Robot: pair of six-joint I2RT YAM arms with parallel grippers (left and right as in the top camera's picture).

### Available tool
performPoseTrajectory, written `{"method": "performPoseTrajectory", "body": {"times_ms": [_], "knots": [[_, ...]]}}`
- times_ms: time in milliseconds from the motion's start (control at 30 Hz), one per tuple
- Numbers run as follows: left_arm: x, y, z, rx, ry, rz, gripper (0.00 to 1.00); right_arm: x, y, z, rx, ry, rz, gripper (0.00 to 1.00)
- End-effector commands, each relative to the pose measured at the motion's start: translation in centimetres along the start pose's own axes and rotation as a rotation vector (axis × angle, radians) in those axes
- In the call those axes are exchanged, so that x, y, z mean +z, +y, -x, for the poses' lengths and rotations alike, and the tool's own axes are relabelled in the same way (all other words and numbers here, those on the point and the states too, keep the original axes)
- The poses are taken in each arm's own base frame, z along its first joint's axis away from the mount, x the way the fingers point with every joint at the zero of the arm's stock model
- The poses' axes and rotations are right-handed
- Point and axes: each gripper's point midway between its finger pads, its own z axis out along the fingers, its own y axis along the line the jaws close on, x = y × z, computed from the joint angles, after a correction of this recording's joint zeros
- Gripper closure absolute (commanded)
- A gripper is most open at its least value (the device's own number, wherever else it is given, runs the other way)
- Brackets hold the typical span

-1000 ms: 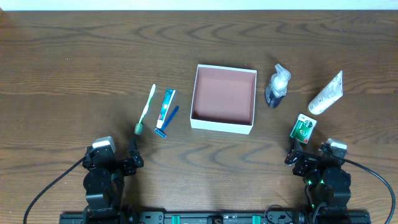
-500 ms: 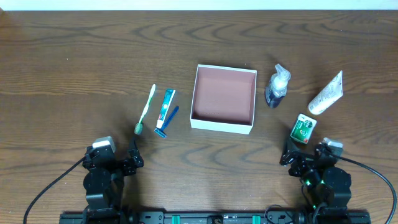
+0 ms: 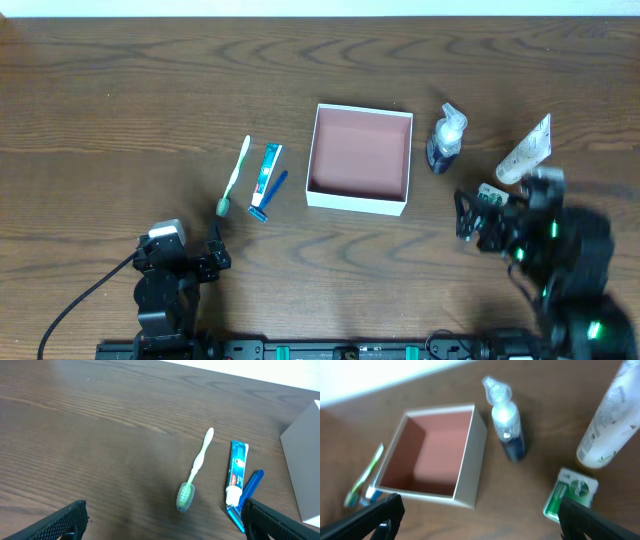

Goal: Pack container
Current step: 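Reach the right gripper to the blue pump bottle and grasp it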

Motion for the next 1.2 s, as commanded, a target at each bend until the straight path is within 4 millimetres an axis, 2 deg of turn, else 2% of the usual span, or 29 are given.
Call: {"method": "performPoseTrajectory", "body": {"times_ms": [0, 133, 267, 367, 533, 700, 900, 1000, 1167], "knots": [[0.3, 0.0, -0.7, 0.0, 0.014, -0.003, 0.02, 1.4, 1.7, 2.8, -0.094, 0.102, 0.01, 0.01], [0.3, 0.0, -0.7, 0.0, 0.014, -0.003, 0.02, 4.7, 1.6, 6.1, -0.116, 0.213, -0.074, 0.01], [0.3, 0.0, -0.7, 0.0, 0.014, -0.003, 0.02, 8.3, 0.5, 7.8, -0.12, 0.273, -0.145, 0.01], [0.3, 0.0, -0.7, 0.0, 0.014, -0.003, 0.02, 11.4, -0.1, 7.7, -0.114, 0.331, -0.164, 0.05], [0.3, 0.0, -0.7, 0.0, 0.014, -0.003, 0.02, 15.0, -2.5, 5.8, -0.116, 0.418, -0.252, 0.02], [0.3, 0.0, -0.7, 0.0, 0.014, -0.003, 0.02, 17.2, -3.9, 3.9, -0.123, 0.492, -0.302, 0.06], [0.3, 0.0, -0.7, 0.0, 0.014, -0.003, 0.02, 19.2, -5.1, 3.2, -0.118, 0.503, -0.347, 0.22], [0.3, 0.0, -0.7, 0.0, 0.014, -0.003, 0.02, 19.4, -5.2, 3.0, -0.08, 0.504, -0.357, 0.27], [0.3, 0.0, -0.7, 0.0, 0.014, -0.003, 0.02, 19.3, -4.9, 2.8, -0.072, 0.508, -0.358, 0.28]]}}
